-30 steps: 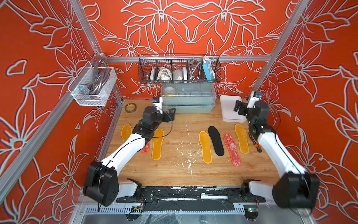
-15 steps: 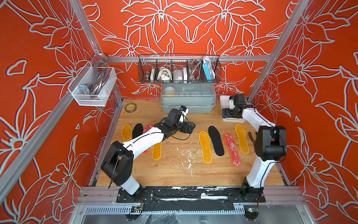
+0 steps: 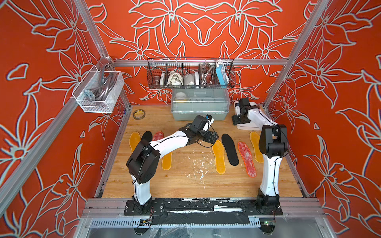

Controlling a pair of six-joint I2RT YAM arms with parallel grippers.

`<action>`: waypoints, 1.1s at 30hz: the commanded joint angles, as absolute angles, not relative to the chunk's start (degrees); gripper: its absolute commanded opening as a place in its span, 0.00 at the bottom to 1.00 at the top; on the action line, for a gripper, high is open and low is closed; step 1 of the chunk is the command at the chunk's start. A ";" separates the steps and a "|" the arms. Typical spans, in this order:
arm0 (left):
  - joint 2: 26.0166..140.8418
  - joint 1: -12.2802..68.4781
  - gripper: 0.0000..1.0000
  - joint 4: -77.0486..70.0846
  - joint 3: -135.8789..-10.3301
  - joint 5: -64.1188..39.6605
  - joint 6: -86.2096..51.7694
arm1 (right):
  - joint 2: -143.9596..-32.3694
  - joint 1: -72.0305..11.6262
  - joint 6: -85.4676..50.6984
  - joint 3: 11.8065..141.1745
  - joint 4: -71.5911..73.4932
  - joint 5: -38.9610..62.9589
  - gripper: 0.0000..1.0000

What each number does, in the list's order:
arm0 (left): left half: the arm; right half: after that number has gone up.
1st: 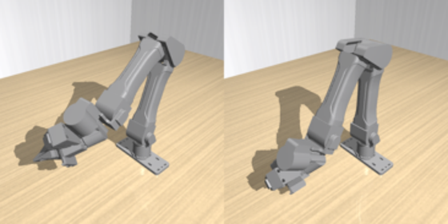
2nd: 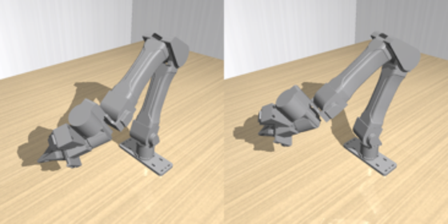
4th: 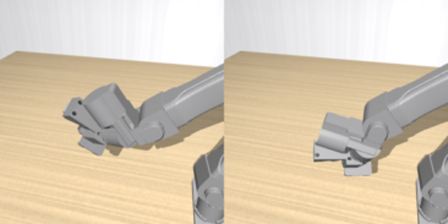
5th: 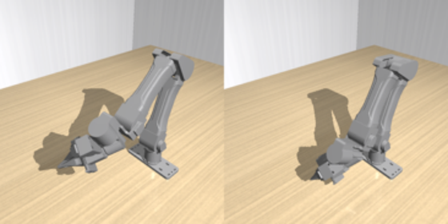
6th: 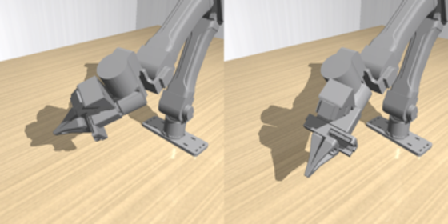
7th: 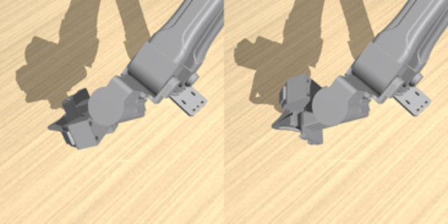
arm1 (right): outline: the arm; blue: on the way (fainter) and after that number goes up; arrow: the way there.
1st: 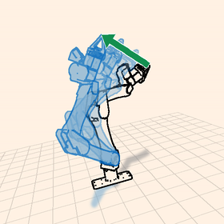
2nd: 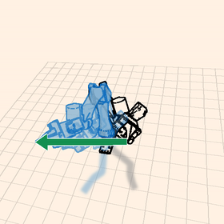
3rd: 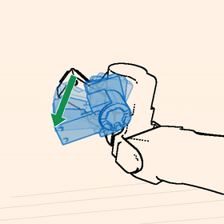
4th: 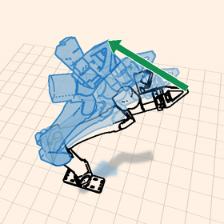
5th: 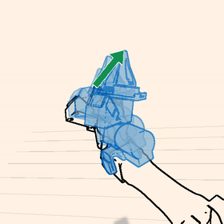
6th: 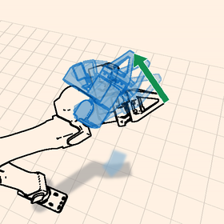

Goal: Put the insoles into the storage box
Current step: Pick up the storage box at the corner of the board.

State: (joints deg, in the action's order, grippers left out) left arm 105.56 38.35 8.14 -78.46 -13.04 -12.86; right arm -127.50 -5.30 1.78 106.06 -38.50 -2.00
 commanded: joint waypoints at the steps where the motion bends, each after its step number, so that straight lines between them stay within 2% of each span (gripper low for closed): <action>1: 106.06 38.94 0.88 8.45 -79.61 -13.71 -12.92 | -129.82 -5.48 2.16 108.38 -42.14 -3.81 0.63; 10: 105.42 39.20 0.87 8.46 -78.40 -13.31 -13.67 | -133.50 -5.53 2.41 112.05 -43.75 -4.00 0.34; 12: 105.23 39.29 0.86 9.48 -78.57 -13.20 -13.71 | -133.51 -5.54 2.39 112.15 -43.76 -3.87 0.30; 15: 104.06 39.29 0.86 9.94 -77.68 -12.70 -13.93 | -133.51 -5.54 2.23 112.65 -44.38 -3.89 0.11; 16: 103.26 39.30 0.86 9.78 -77.14 -12.37 -14.10 | -133.42 -5.53 2.04 112.83 -44.61 -3.75 0.08; 20: 99.36 39.32 0.86 9.39 -74.96 -11.11 -14.56 | -132.36 -5.53 0.93 113.16 -45.90 -3.18 0.00; 27: 88.34 39.20 0.87 10.24 -69.21 -7.13 -15.59 | -125.60 -5.88 -3.76 112.93 -51.21 -5.01 0.00; 33: 74.58 38.97 0.87 9.82 -57.38 -1.27 -16.53 | -113.02 -7.76 -9.11 103.61 -53.42 -6.69 0.00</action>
